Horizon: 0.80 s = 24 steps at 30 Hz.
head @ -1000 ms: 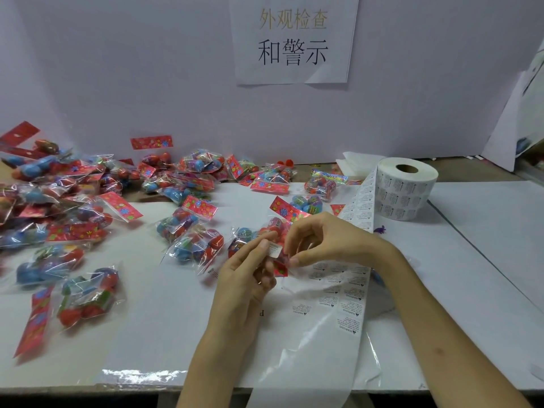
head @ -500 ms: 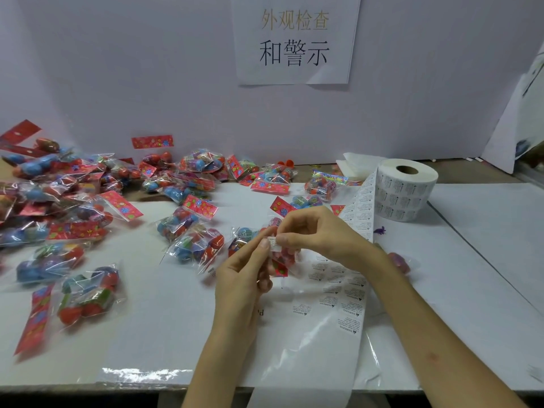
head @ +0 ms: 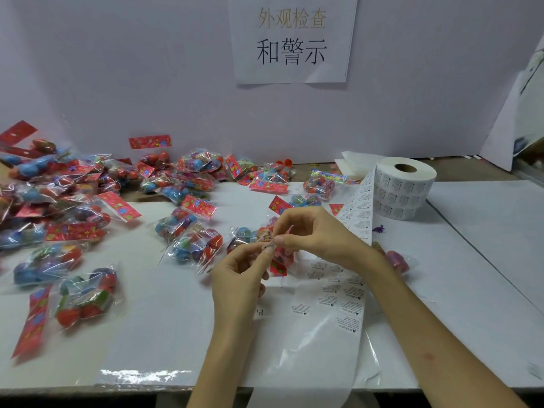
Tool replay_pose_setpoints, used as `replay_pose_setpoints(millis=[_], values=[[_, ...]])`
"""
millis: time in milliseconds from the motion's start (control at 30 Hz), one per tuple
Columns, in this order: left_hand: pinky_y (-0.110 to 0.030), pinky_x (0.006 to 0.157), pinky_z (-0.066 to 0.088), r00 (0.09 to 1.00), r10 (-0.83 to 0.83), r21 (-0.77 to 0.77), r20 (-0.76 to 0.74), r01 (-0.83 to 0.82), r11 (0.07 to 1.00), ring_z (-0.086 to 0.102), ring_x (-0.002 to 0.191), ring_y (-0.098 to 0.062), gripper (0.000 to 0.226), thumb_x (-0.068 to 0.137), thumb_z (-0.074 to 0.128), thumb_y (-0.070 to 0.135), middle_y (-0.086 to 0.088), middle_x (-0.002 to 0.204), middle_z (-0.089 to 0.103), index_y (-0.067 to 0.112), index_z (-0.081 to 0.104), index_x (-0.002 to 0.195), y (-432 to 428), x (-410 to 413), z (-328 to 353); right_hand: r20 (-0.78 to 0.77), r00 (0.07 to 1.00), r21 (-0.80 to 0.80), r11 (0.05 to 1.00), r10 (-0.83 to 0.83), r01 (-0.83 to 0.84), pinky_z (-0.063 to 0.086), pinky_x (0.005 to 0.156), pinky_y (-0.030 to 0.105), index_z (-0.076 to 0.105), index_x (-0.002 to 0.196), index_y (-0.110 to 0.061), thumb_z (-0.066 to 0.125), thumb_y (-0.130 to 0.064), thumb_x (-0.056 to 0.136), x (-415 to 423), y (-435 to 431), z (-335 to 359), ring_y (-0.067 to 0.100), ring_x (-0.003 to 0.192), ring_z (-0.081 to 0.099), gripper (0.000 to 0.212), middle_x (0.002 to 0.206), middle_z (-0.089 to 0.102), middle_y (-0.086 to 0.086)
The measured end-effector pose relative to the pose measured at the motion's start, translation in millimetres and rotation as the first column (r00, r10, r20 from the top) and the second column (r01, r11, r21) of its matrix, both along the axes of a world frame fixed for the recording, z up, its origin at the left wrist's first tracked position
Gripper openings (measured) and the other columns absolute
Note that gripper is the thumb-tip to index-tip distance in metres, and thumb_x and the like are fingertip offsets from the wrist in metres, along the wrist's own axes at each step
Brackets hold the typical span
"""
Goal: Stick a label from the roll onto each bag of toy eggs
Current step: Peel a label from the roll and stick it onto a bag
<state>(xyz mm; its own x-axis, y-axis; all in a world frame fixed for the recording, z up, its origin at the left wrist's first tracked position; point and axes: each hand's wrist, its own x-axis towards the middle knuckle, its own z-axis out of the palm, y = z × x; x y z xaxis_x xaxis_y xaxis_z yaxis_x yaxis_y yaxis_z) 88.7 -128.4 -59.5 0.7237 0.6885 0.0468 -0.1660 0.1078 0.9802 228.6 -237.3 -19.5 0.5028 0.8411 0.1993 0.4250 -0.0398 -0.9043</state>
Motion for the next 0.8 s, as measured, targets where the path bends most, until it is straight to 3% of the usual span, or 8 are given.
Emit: replay_pose_setpoints(millis=[133,267,500,667,800], values=[[-0.018,0.042,0.038,1.0,0.018,0.042,-0.019,-0.017,0.999,0.051,0.051,-0.003,0.017,0.089,0.079,0.018,0.003,0.063,0.066,0.033,0.082,0.081,1,1,-3,0.029,0.999,0.032,0.999,-0.025,0.024,0.056,0.072,0.049,0.073,0.088,-0.012,0.077,-0.003,0.086,-6,4,-1,0.018,0.071,0.065,0.009,0.08,0.072,-0.001],[-0.02,0.042,0.041,0.998,0.049,0.038,-0.03,-0.047,0.998,0.053,0.052,-0.004,0.018,0.09,0.078,0.018,0.002,0.066,0.069,0.034,0.082,0.084,2,1,-6,0.033,0.998,0.038,0.998,-0.044,0.043,0.057,0.077,0.047,0.074,0.087,-0.01,0.078,-0.003,0.085,-8,6,-1,0.012,0.075,0.067,0.009,0.079,0.072,-0.007],[-0.018,0.044,0.042,0.998,0.067,0.02,-0.014,-0.066,0.998,0.053,0.051,-0.003,0.014,0.09,0.077,0.022,0.007,0.064,0.069,0.035,0.083,0.087,2,0,-5,-0.003,1.0,0.104,0.995,0.003,-0.003,0.056,0.074,0.05,0.073,0.091,-0.005,0.079,-0.006,0.083,-8,7,-3,0.022,0.078,0.067,0.011,0.087,0.073,0.01],[-0.018,0.043,0.04,0.997,0.054,-0.154,0.054,-0.045,0.987,0.052,0.053,-0.004,0.016,0.087,0.079,0.02,0.005,0.061,0.065,0.034,0.084,0.085,3,-1,0,-0.111,0.99,0.173,0.98,-0.084,0.102,0.055,0.081,0.029,0.069,0.117,-0.026,0.082,-0.02,0.08,-4,9,-6,0.016,0.089,0.068,0.039,0.108,0.07,-0.001],[-0.018,0.044,0.04,0.997,0.017,-0.16,0.073,-0.005,0.987,0.052,0.053,-0.004,0.02,0.089,0.076,0.018,0.005,0.059,0.063,0.037,0.084,0.087,4,0,1,-0.103,0.993,0.11,0.992,-0.055,0.066,0.052,0.075,0.024,0.075,0.097,-0.023,0.081,-0.025,0.081,-4,12,-11,0.014,0.085,0.069,0.017,0.095,0.074,0.001]])
